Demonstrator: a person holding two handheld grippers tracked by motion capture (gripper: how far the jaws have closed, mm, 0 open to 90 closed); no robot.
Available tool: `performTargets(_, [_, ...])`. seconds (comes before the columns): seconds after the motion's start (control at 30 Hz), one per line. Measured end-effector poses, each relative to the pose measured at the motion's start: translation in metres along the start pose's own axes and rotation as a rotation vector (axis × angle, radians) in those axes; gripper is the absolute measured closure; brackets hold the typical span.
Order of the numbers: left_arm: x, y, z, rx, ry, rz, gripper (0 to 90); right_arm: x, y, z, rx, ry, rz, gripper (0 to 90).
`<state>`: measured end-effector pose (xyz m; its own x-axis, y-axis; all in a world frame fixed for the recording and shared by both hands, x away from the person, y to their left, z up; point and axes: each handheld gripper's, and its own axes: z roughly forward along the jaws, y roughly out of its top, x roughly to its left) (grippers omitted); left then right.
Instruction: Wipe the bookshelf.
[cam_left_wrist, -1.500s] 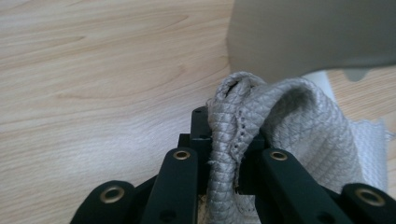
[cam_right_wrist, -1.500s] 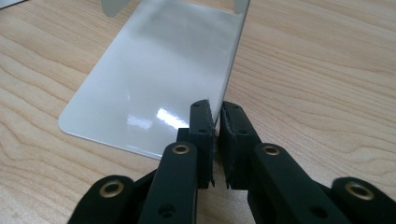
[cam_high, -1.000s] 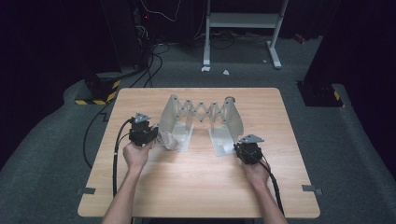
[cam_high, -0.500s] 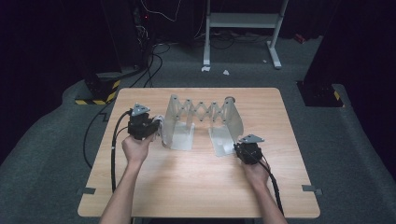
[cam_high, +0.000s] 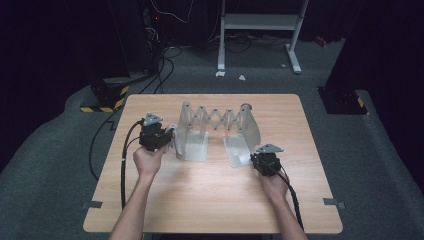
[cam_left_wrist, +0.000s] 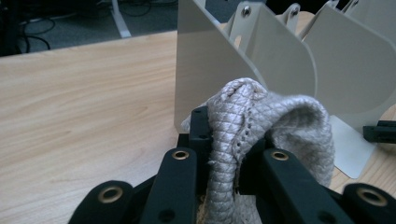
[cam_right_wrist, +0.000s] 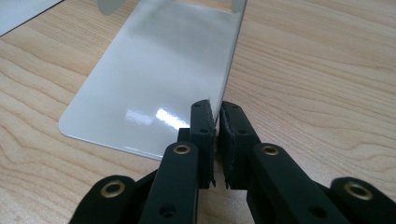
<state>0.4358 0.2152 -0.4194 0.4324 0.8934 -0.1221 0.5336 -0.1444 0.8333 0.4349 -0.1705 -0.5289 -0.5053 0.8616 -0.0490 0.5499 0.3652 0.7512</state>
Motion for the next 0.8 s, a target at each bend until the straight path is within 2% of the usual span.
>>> performTargets(0.13, [0.004,-0.012,0.015,0.035,-0.003,-0.013,80.6,0.000,0.000,0.000,-0.001,-0.001,-0.004,84.6])
performTargets(0.2, [0.007,-0.020,0.024,0.061,-0.002,-0.023,80.6,0.000,0.000,0.000,-0.001,-0.003,-0.004,84.6])
performTargets(0.23, [0.008,-0.026,0.032,0.092,-0.001,-0.029,80.5,0.000,0.000,0.000,-0.001,-0.003,-0.005,84.6])
performTargets(0.33, [0.011,-0.033,0.039,0.122,-0.002,-0.043,80.5,0.000,0.000,0.000,-0.001,-0.001,-0.004,84.7])
performTargets(0.47, [0.008,-0.029,0.031,0.093,-0.006,-0.043,80.6,0.000,0.000,0.000,-0.001,-0.001,-0.004,84.6])
performTargets(0.8, [-0.004,0.008,-0.006,-0.027,-0.024,0.007,80.6,0.000,0.000,0.000,-0.001,-0.004,-0.006,84.6])
